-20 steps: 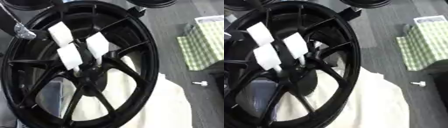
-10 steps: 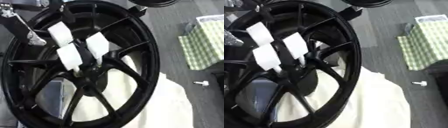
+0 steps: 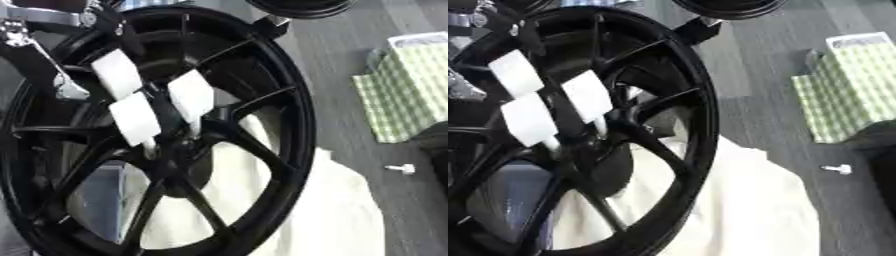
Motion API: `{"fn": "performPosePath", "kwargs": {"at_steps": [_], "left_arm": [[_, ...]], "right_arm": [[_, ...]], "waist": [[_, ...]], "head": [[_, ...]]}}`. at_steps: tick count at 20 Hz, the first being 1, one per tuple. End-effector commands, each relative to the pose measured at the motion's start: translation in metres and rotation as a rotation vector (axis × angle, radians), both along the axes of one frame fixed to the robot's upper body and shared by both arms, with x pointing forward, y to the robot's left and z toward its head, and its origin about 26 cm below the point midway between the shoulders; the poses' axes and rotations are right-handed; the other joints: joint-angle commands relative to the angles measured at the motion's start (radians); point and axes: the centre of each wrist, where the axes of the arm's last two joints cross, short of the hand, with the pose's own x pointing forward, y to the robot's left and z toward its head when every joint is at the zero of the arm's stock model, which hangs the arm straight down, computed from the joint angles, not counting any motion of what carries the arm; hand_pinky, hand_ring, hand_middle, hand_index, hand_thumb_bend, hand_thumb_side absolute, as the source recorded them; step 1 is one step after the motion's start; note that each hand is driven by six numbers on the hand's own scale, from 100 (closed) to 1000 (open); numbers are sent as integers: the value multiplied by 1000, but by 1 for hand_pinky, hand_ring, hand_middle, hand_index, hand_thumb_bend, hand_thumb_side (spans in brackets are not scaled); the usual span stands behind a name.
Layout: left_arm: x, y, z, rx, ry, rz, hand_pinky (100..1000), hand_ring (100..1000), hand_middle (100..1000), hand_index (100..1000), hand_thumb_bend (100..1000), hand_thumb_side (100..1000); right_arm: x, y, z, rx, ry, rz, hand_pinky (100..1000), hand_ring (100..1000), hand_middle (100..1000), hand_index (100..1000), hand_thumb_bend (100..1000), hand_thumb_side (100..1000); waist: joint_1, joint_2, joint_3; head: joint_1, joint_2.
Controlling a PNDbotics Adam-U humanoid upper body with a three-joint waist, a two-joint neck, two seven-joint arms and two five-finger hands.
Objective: Pull the pin out of the wheel hub.
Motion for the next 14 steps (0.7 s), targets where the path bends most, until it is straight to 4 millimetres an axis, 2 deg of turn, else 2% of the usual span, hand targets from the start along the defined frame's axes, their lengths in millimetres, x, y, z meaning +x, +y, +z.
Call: {"fn": "performPosePath", "kwargs": {"at_steps": [1, 5, 8, 14], "left_arm": [[-3, 1, 10, 59, -13, -54, 871, 820, 766, 858, 344, 100], [-7, -2, 15, 41, -14, -82, 875, 821, 764, 843, 350, 100], [-11, -4, 19, 27, -12, -103, 872, 810, 730, 815, 340, 100], [-12, -4, 18, 43, -15, -83, 825, 722, 562, 723, 314, 100]], "right_arm": [[-3, -3, 9, -7, -22, -11, 670, 686, 560, 712, 100, 557], [-2, -3, 9, -7, -20, -15, 670, 684, 558, 712, 100, 558], [-2, -4, 8, -6, -18, -21, 669, 683, 557, 712, 100, 562], [-1, -4, 8, 5, -20, -28, 668, 680, 556, 711, 100, 572]], "waist": [[-3, -19, 0], [-2, -21, 3], [-1, -22, 6], [2, -24, 8]], "head": [[1, -12], [1, -11], [1, -10], [6, -13]]}}
